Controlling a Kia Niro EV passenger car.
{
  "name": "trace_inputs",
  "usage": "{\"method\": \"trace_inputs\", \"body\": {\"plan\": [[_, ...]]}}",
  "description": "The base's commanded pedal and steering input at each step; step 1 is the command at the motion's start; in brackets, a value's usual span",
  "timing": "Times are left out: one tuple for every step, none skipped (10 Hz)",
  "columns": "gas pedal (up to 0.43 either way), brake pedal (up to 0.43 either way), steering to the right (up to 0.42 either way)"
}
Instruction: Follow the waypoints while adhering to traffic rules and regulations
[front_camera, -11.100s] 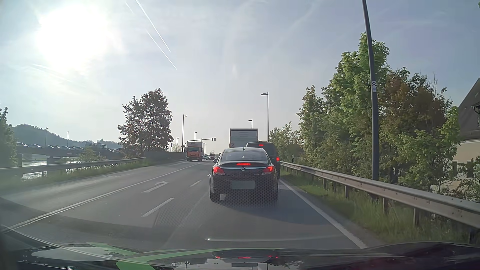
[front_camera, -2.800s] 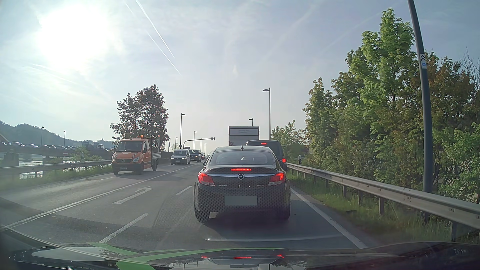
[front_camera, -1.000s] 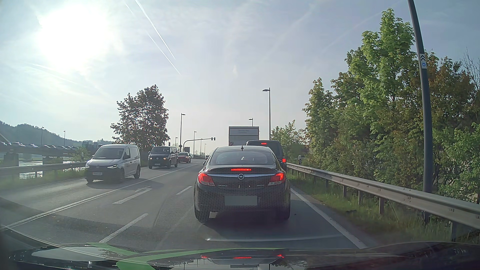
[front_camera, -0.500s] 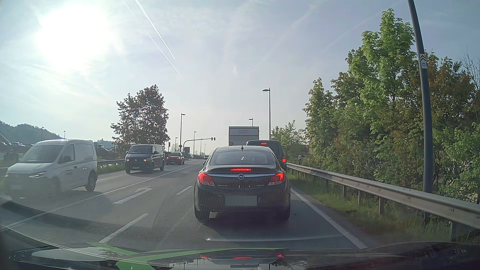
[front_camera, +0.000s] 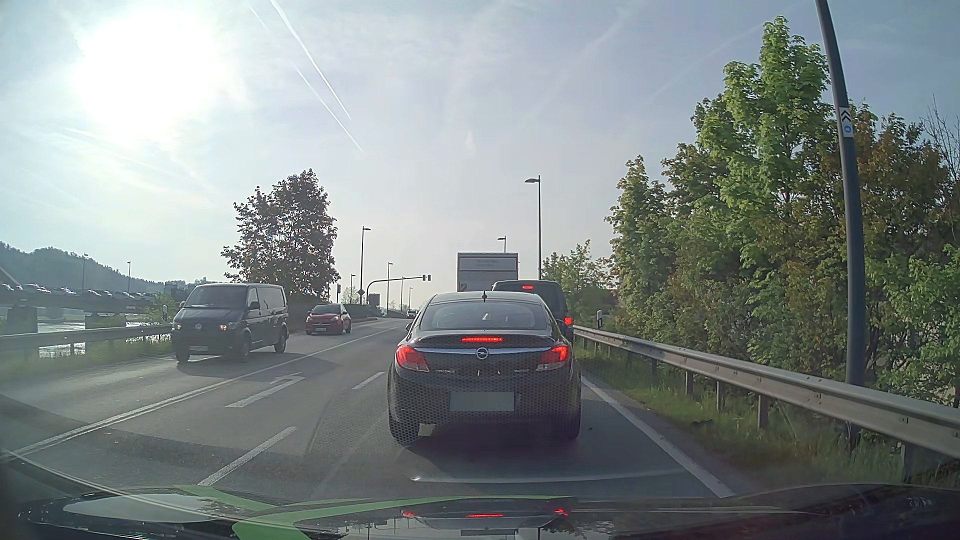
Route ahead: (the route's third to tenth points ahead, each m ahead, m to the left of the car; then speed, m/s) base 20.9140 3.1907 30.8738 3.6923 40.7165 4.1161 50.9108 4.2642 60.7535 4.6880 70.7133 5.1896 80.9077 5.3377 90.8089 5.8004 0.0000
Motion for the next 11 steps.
{"method": "trace_inputs", "body": {"plan": [[0.0, 0.268, -0.001], [0.0, 0.268, -0.001], [0.0, 0.268, -0.001], [0.0, 0.268, -0.001], [0.0, 0.268, -0.001], [0.0, 0.268, -0.001], [0.0, 0.268, -0.001], [0.0, 0.268, -0.001], [0.0, 0.268, 0.0], [0.0, 0.268, 0.0], [0.0, 0.268, -0.001]]}}
